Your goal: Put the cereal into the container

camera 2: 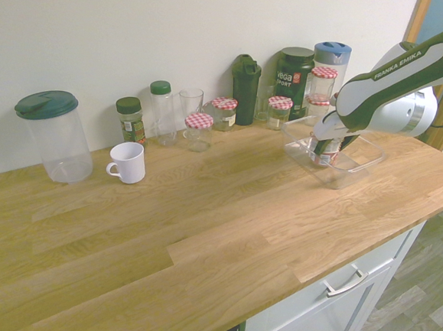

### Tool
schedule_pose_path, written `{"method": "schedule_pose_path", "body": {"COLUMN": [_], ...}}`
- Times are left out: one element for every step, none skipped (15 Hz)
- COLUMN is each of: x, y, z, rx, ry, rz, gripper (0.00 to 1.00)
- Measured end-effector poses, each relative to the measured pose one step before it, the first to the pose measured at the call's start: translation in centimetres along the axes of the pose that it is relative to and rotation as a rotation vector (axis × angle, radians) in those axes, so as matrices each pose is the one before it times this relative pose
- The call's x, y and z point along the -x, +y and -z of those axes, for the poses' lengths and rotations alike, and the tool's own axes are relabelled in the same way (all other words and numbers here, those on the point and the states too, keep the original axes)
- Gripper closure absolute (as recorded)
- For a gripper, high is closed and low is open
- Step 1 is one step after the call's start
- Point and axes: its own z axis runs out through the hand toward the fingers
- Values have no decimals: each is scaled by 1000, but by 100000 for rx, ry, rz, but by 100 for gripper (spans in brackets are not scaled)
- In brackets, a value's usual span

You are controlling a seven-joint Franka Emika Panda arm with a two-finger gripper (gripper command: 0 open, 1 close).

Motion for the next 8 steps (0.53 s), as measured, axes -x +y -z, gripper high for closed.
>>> {"method": "schedule_pose_path", "body": {"x": [102,19,22,72,39,119,109,98], "y": [-109,-76,-45,-15,-10,81,72,63], "z": [-36,5,-7,-50,-7,-120,-109,-96], "rx": [638,390,478,750,620,1161,1526,1423], "ry": [-859,-342,-268,-611,-413,-1038,-849,-844], "rz": [981,738,873,978,766,597,543,284], "gripper": [0,0,0,0,0,0,0,0]}}
